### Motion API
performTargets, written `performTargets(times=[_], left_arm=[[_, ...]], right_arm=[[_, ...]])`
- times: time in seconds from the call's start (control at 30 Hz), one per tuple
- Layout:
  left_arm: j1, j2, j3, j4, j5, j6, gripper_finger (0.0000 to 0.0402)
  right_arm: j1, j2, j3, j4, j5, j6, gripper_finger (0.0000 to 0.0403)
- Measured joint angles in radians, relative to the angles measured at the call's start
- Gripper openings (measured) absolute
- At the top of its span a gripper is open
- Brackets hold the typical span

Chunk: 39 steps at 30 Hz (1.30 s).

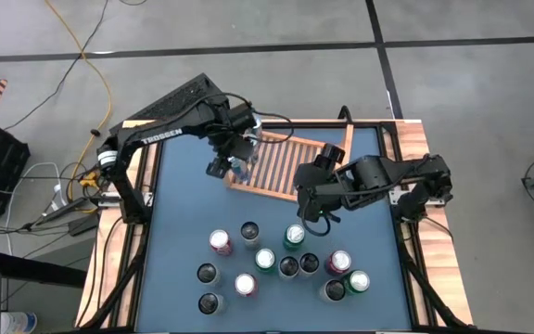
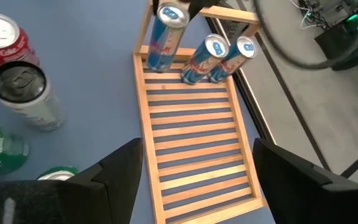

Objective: Place canned beverage on shelf
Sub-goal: Put the blue soda can on the shelf

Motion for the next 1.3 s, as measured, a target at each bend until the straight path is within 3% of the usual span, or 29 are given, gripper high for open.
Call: performTargets(times=[0.43,0.83,0.97,1.3], left_arm=[[0.033,0.058,0.001,0.049,-0.050,0.110,0.0226],[0.033,0.075,-0.007,0.077,-0.021,0.096,0.0226],[0.042,0.075,-0.007,0.085,-0.075,0.096,0.0226],[0.045,0.075,-0.007,0.079,-0.028,0.091,0.0226]], right_arm=[[-0.008,0.000,0.000,0.007,-0.001,0.015,0.0291],[-0.008,0.000,0.000,0.007,-0.001,0.026,0.0291],[-0.008,0.000,0.000,0.007,-0.001,0.026,0.0291],[-0.008,0.000,0.000,0.007,-0.001,0.022,0.0291]])
